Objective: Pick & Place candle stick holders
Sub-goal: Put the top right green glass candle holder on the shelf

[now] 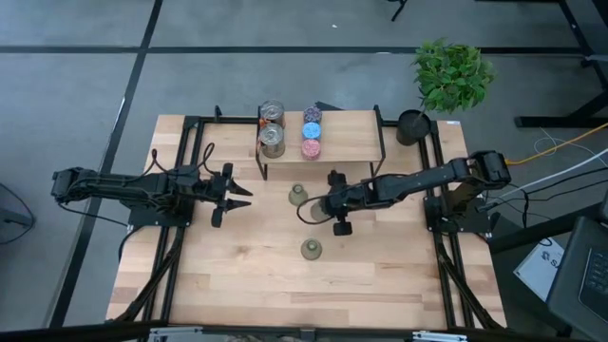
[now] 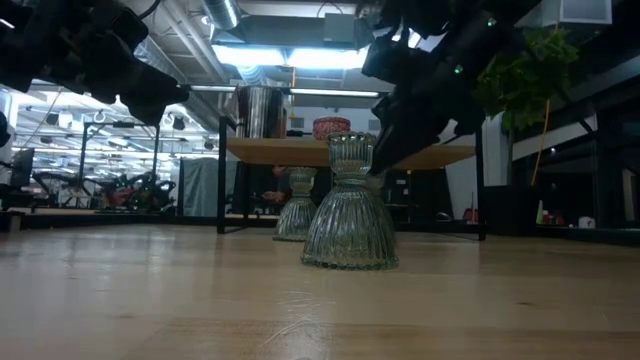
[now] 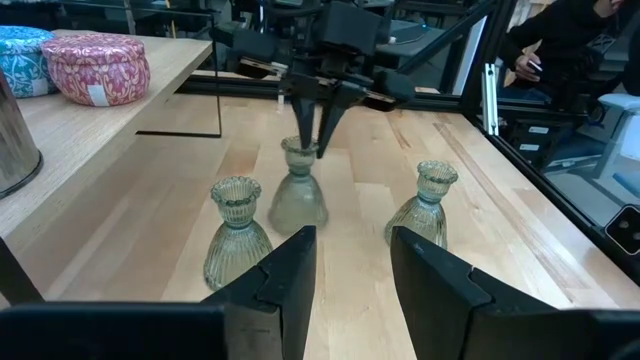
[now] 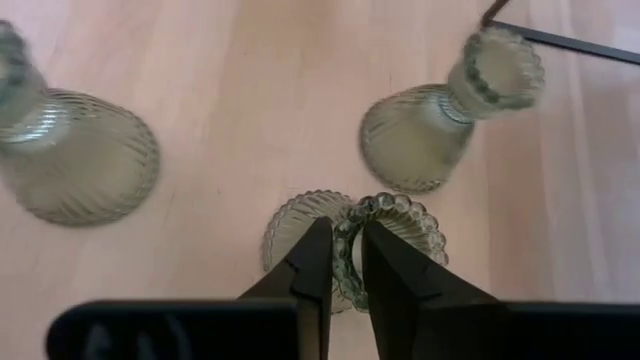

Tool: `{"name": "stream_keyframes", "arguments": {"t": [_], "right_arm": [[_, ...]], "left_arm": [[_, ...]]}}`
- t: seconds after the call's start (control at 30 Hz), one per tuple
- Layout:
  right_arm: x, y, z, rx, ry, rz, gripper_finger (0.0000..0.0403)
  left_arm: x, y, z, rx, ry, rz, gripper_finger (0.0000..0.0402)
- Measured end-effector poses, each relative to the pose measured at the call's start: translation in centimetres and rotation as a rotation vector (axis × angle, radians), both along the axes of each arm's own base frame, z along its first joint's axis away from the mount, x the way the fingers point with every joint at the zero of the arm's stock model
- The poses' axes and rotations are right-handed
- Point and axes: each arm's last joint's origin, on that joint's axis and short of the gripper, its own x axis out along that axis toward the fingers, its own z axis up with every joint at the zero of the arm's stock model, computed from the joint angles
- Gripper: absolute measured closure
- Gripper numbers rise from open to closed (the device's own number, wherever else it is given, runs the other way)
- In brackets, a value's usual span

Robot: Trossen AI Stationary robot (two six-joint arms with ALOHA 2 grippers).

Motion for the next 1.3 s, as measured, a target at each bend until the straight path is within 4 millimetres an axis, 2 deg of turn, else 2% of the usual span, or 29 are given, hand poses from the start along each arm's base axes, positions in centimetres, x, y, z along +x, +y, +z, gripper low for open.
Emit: {"name": "stream_keyframes", "arguments": {"t": [0.3, 0.47, 1.03, 1.2, 1.3], "right_arm": [[-1.8, 1.2, 1.7, 0.061, 0.02, 0.001, 0.0363], [-2.4, 1.1, 3.0, 0.077, -0.007, -0.017, 0.0369], [-3.1, 1.0, 3.6, 0.042, 0.005, 0.008, 0.0369], [-3.8, 1.0, 5.2, 0.071, -0.026, 0.009, 0.0369], [-4.1, 0.9, 7.1, 0.089, -0.019, -0.003, 0.037]], "left_arm": [[0.0, 0.0, 0.0, 0.0, 0.0, 0.0, 0.0274], [0.0, 0.0, 0.0, 0.0, 0.002, -0.001, 0.0274], [0.0, 0.0, 0.0, 0.0, -0.001, -0.001, 0.0274], [0.0, 0.0, 0.0, 0.0, -0.001, -0.001, 0.0274], [0.0, 0.0, 0.0, 0.0, 0.0, -0.001, 0.0274]]}}
